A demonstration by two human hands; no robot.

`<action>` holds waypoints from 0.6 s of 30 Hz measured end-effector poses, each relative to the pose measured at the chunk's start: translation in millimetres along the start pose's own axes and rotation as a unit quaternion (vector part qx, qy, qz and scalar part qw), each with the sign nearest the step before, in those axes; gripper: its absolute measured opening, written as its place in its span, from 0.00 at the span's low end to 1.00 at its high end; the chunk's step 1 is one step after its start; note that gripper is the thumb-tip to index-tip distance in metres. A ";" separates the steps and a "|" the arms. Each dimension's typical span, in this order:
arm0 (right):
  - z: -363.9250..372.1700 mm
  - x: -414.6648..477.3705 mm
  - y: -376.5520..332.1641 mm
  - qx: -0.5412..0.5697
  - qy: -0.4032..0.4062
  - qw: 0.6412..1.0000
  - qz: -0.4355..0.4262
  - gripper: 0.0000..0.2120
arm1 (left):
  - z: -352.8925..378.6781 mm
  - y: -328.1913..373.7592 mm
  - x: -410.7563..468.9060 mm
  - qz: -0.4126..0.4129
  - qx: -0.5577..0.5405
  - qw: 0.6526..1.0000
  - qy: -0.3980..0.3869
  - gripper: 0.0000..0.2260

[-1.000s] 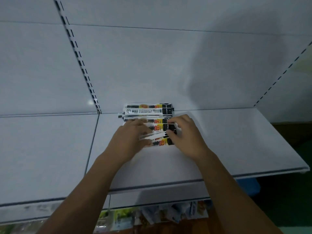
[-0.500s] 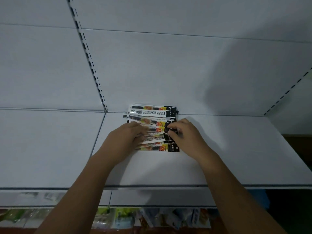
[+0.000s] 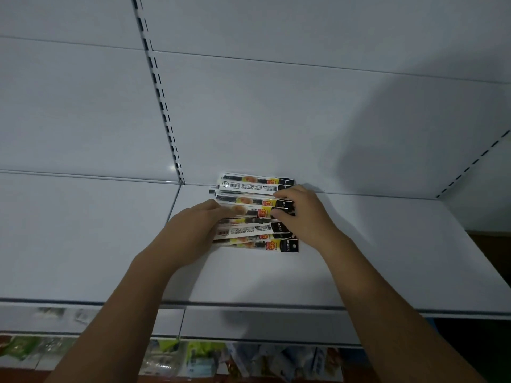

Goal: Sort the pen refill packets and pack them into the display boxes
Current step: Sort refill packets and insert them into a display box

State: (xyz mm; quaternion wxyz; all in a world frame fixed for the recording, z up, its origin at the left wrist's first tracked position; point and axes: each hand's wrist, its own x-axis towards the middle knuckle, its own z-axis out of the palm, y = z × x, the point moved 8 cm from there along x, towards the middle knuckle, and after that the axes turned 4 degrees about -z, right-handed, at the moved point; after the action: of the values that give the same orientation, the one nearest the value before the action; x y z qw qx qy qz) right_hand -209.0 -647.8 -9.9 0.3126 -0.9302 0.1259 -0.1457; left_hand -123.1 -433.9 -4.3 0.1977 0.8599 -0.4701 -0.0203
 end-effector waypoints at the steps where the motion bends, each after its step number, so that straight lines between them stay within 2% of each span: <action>1: 1.8 1.8 -0.5 -0.006 -0.017 1.000 0.002 0.21 | -2.5 -4.9 -2.1 -0.006 -0.008 1.000 -0.002 0.25; 4: 5.6 4.7 -1.3 -0.020 -0.032 0.999 0.006 0.19 | -7.2 -19.4 -4.7 -0.033 -0.019 0.999 0.012 0.18; 8: 1.8 6.4 -5.4 -0.028 -0.005 1.000 -0.011 0.09 | -8.2 -28.9 -0.5 -0.098 -0.070 0.992 0.026 0.13; 11: 1.9 7.0 -9.2 -0.049 -0.025 0.998 -0.026 0.04 | -14.9 -25.4 5.8 -0.104 -0.109 0.987 0.059 0.09; 14: -5.2 5.5 -13.0 -0.056 -0.027 0.997 -0.042 0.04 | -26.1 -16.6 15.0 -0.092 -0.137 0.982 0.091 0.06; 18: -31.1 0.8 -17.4 0.027 -0.001 0.999 -0.043 0.08 | -46.0 -11.4 25.5 -0.085 -0.140 0.979 0.118 0.05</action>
State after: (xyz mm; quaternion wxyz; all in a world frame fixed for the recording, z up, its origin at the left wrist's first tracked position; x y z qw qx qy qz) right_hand -216.6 -651.6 24.7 0.3308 -0.9263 0.0812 -0.1612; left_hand -89.6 -434.5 37.9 0.3678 0.8570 -0.3610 -0.0012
